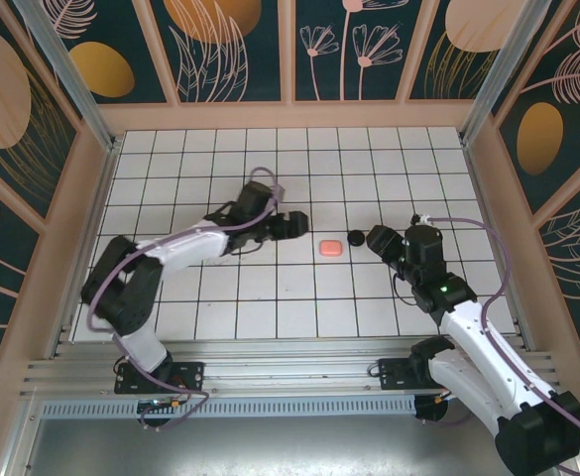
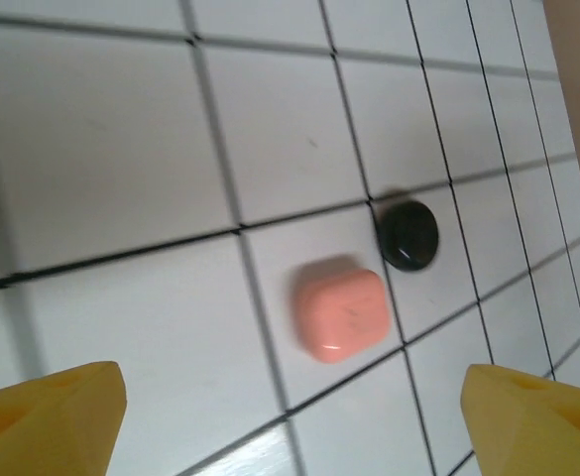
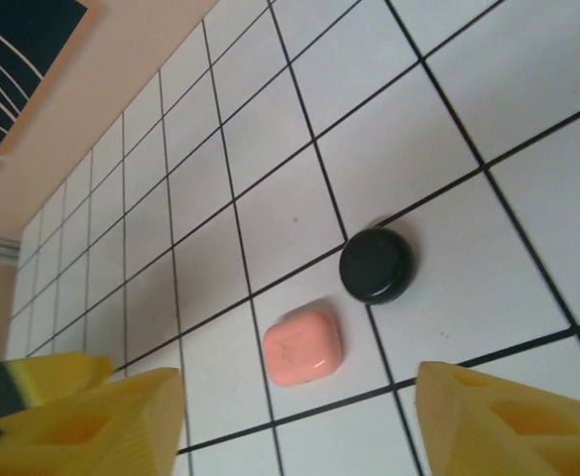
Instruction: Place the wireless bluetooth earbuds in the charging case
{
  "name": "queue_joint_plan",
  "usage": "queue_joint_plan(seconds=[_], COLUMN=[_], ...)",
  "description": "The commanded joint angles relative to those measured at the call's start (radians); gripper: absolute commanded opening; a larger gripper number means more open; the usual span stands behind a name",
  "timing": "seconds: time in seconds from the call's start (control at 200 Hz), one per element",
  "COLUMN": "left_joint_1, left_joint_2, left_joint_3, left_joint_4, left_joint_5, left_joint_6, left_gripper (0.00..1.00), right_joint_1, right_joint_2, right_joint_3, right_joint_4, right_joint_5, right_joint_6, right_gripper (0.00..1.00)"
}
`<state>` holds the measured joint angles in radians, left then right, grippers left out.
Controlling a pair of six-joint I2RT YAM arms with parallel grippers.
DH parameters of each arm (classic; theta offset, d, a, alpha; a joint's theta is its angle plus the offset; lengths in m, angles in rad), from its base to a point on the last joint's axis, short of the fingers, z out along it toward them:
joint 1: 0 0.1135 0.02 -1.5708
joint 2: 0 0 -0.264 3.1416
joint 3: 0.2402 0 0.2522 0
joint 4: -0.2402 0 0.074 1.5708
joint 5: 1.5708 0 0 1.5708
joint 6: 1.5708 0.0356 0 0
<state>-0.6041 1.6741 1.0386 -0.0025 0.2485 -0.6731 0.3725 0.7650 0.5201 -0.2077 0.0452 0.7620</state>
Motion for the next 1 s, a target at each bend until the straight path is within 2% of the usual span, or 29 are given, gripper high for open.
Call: queue_joint_plan(seconds=[0.0, 0.025, 0.03, 0.04, 0.045, 0.065, 0.205, 0.285, 0.375, 0.49, 0.596, 0.656, 0.731, 0.776, 0.921, 0.996], left_joint_1=[0.092, 0.121, 0.126, 0.137, 0.143, 0.168, 0.344, 0.41, 0.479, 0.582, 0.598, 0.598, 0.609, 0.614, 0.653, 0.662], left_joint_2=[-0.138, -0.168, -0.171, -0.184, -0.191, -0.215, -0.339, -0.384, -0.419, -0.429, -0.452, -0.461, -0.461, -0.453, -0.381, -0.359], left_joint_3=[-0.073, -0.104, -0.108, -0.118, -0.122, -0.139, -0.246, -0.284, -0.347, -0.436, -0.543, -0.617, -0.65, -0.688, -0.823, -0.824], left_joint_4=[-0.003, -0.001, -0.001, 0.0, 0.001, 0.005, 0.053, 0.061, 0.114, 0.244, 0.442, 0.572, 0.648, 0.733, 1.048, 1.102], left_joint_5=[-0.094, -0.106, -0.108, -0.111, -0.113, -0.121, -0.155, -0.208, -0.266, -0.289, -0.371, -0.42, -0.457, -0.474, -0.457, -0.407], left_joint_6=[0.081, 0.094, 0.097, 0.1, 0.103, 0.11, 0.168, 0.222, 0.253, 0.256, 0.321, 0.356, 0.408, 0.451, 0.491, 0.539], left_gripper=[0.9, 0.9, 0.9, 0.9, 0.9, 0.91, 0.95, 0.98, 0.98, 0.98, 0.98, 0.98, 0.98, 0.99, 0.98, 0.99], right_joint_1=[-0.01, -0.01, -0.01, -0.01, -0.01, -0.012, -0.041, -0.079, -0.153, -0.286, -0.368, -0.392, -0.409, -0.414, -0.412, -0.412], right_joint_2=[0.0, 0.0, 0.0, 0.0, 0.0, 0.0, 0.009, 0.022, 0.055, 0.131, 0.219, 0.278, 0.351, 0.387, 0.496, 0.562], right_joint_3=[-0.03, -0.038, -0.041, -0.045, -0.047, -0.055, -0.135, -0.185, -0.219, -0.264, -0.319, -0.339, -0.35, -0.329, -0.337, -0.323], right_joint_4=[0.078, 0.097, 0.1, 0.108, 0.114, 0.133, 0.321, 0.447, 0.544, 0.661, 0.82, 0.907, 0.998, 1.0, 1.223, 1.308], right_joint_5=[0.123, 0.142, 0.144, 0.153, 0.156, 0.171, 0.256, 0.28, 0.242, 0.149, 0.078, 0.056, 0.032, 0.02, -0.039, -0.082], right_joint_6=[-0.033, -0.062, -0.069, -0.08, -0.085, -0.111, -0.336, -0.468, -0.572, -0.622, -0.641, -0.659, -0.685, -0.699, -0.762, -0.793], right_gripper=[0.68, 0.71, 0.75, 0.92, 0.95, 0.99, 0.99, 0.99, 0.99, 0.99, 0.99, 0.99, 0.99, 0.99, 0.99, 0.99])
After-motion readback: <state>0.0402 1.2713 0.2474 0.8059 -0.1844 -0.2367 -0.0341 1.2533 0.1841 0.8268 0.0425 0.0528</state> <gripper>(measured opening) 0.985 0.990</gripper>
